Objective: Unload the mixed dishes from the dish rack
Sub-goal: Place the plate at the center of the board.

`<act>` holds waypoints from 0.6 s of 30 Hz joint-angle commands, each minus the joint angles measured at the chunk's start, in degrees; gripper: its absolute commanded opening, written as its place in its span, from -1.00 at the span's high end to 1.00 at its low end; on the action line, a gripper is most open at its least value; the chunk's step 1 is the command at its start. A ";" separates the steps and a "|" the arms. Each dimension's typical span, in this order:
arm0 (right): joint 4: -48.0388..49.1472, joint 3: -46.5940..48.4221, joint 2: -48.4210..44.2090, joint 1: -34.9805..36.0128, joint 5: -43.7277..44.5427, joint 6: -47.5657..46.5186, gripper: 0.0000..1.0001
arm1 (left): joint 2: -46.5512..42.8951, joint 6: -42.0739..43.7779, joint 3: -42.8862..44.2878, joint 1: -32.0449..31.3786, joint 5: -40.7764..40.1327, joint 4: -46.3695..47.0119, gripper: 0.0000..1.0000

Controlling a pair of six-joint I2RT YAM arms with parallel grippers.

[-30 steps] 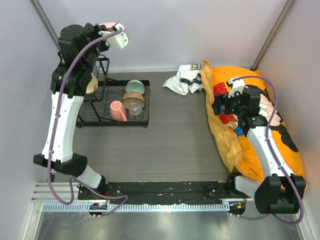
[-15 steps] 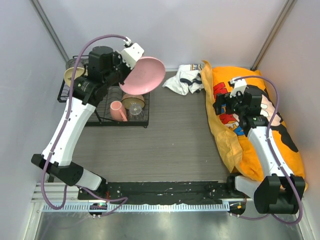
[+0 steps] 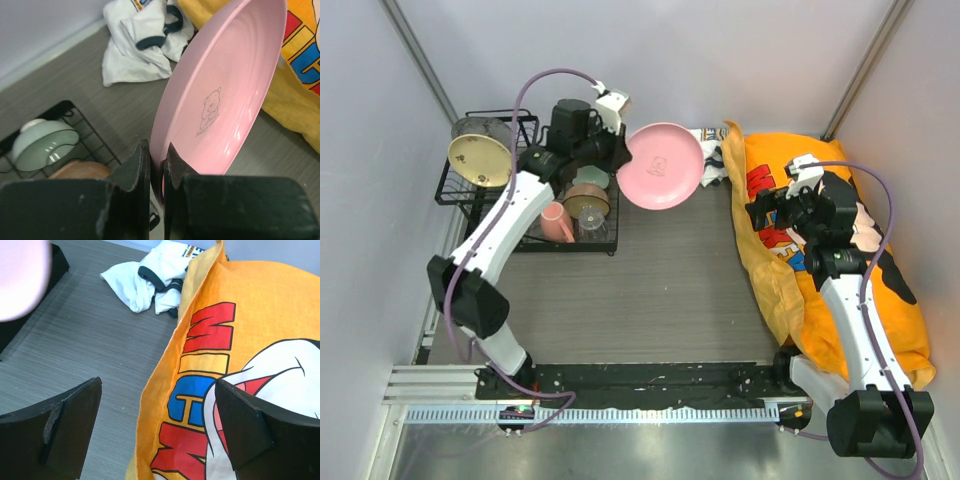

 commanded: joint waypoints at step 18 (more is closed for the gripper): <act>3.72 -0.90 -0.64 -0.68 -1.79 -0.67 -0.99 | 27.86 -21.74 11.96 0.09 9.87 11.48 1.00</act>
